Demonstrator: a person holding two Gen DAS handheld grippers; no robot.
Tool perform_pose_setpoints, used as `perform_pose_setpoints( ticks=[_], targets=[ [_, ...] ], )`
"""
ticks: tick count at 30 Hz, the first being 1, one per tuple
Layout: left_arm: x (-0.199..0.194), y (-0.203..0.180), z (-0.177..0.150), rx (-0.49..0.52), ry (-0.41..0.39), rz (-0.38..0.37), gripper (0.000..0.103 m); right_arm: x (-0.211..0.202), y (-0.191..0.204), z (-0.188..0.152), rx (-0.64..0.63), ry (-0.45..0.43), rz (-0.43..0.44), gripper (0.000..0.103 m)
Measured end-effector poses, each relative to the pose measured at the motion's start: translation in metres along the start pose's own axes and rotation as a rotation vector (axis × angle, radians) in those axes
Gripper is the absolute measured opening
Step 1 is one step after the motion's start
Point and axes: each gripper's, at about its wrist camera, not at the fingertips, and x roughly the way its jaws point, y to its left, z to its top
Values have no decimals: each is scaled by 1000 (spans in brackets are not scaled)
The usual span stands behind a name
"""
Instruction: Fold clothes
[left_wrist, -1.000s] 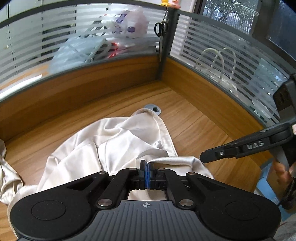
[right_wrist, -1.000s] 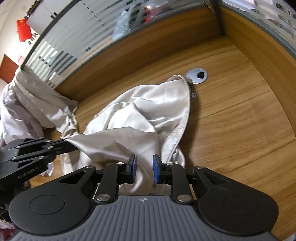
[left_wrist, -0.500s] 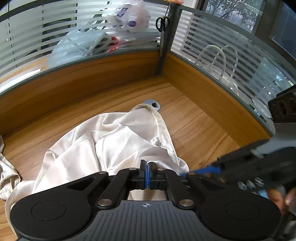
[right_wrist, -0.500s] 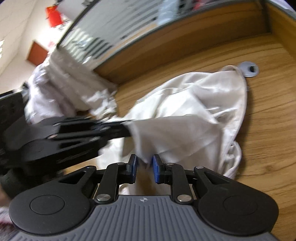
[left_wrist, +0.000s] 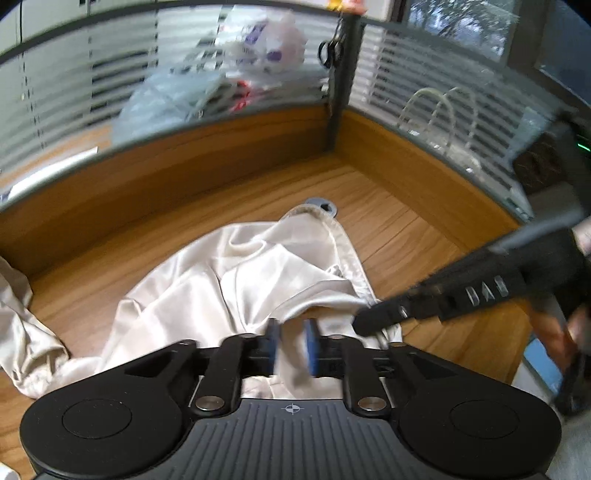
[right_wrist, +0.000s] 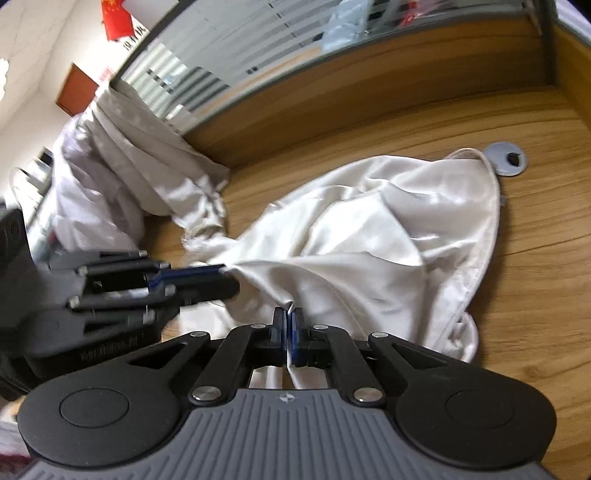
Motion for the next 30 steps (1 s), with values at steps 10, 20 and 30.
perform_pose_setpoints(
  ticks=[10,20,30],
  targets=[
    [-8,-23,-4,70,-16,-39,38,13,7,21,35,37,79,3],
    [1,-22,-10,26,18,-27,5,18,19,19,6,42,74,3],
    [-7,-3,-21,-60,24,-31,2,21,18,13,23,58,70,3]
  ],
)
